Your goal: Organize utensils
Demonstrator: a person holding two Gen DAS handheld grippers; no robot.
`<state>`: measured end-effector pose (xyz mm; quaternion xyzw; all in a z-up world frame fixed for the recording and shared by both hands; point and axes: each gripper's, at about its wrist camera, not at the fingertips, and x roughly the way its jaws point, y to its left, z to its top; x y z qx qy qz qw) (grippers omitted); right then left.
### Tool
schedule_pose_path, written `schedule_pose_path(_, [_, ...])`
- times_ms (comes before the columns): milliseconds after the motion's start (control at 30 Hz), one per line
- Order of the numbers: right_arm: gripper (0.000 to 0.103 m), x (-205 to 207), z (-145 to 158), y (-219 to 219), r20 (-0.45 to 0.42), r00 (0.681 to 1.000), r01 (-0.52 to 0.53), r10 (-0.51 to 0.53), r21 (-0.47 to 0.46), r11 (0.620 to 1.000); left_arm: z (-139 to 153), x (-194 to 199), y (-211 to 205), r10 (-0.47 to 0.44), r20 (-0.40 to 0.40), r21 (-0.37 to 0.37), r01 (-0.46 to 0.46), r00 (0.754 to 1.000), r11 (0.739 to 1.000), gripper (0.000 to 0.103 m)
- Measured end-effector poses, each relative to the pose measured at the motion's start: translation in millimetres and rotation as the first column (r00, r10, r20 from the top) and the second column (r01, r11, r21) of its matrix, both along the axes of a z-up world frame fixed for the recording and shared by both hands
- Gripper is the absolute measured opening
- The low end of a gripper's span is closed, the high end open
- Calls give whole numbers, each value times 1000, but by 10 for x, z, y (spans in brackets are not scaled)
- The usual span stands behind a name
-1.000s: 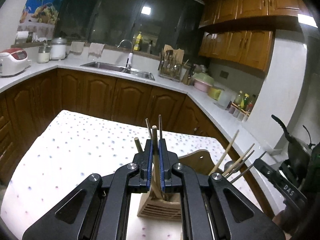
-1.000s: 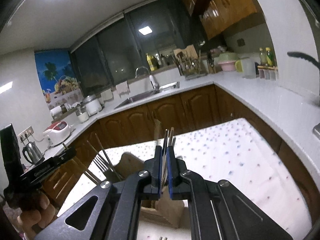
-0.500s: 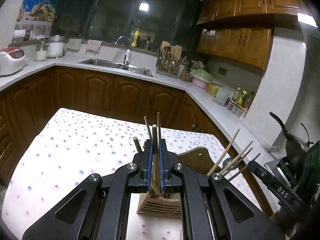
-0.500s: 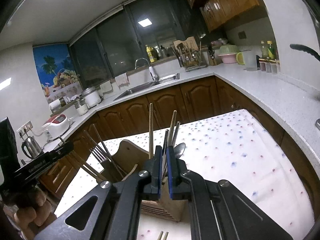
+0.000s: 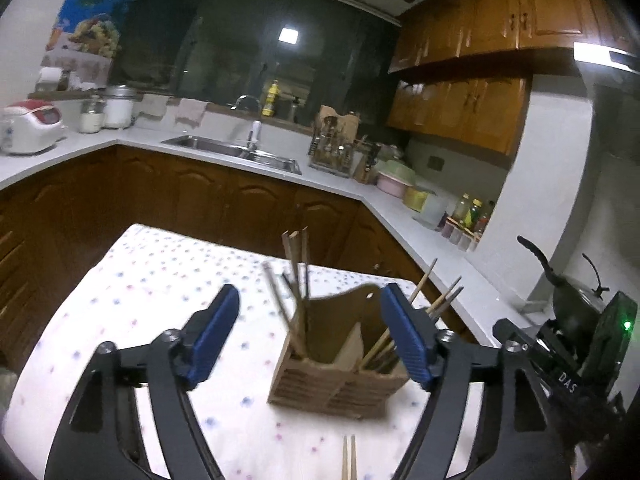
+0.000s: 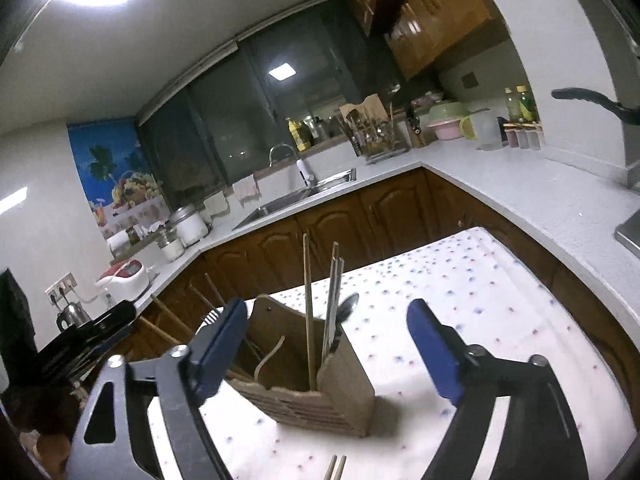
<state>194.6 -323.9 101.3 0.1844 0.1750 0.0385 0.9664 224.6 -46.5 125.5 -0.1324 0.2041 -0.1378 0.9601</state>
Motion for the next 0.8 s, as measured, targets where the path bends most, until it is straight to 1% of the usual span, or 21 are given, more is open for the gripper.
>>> schedule_pose_path(33, [92, -47, -37, -3, -6, 1000, 2, -2, 7, 1000, -26, -56, 33, 8, -1, -4, -8, 1000, 1000, 80])
schedule_pose_path(67, [93, -85, -62, 1, -11, 1000, 3, -3, 15, 1000, -61, -118, 63, 17, -5, -5, -17, 1000, 1000, 80])
schedule_pose_path(167, [93, -227, -207, 5, -37, 999, 3, -2, 38, 999, -184, -275, 161, 42, -25, 5, -42, 999, 999, 81])
schedule_pose_path(300, [93, -430, -386, 54, -67, 998, 2, 2, 58, 998, -375, -494, 293, 62, -61, 0, -63, 996, 998, 81])
schedule_pose_path(433, [93, -627, -516, 109, -89, 996, -5, 12, 78, 997, -515, -696, 382, 85, -84, 6, -85, 993, 996, 81])
schedule_pose_path(667, [93, -951, -631, 240, -94, 995, -19, 26, 80, 997, -680, -1044, 501, 114, -97, 16, -113, 989, 993, 81])
schedule_pose_path(800, [95, -1092, -691, 354, -92, 996, -9, 14, 51, 999, -750, -1182, 593, 129, -111, 10, -129, 985, 992, 81])
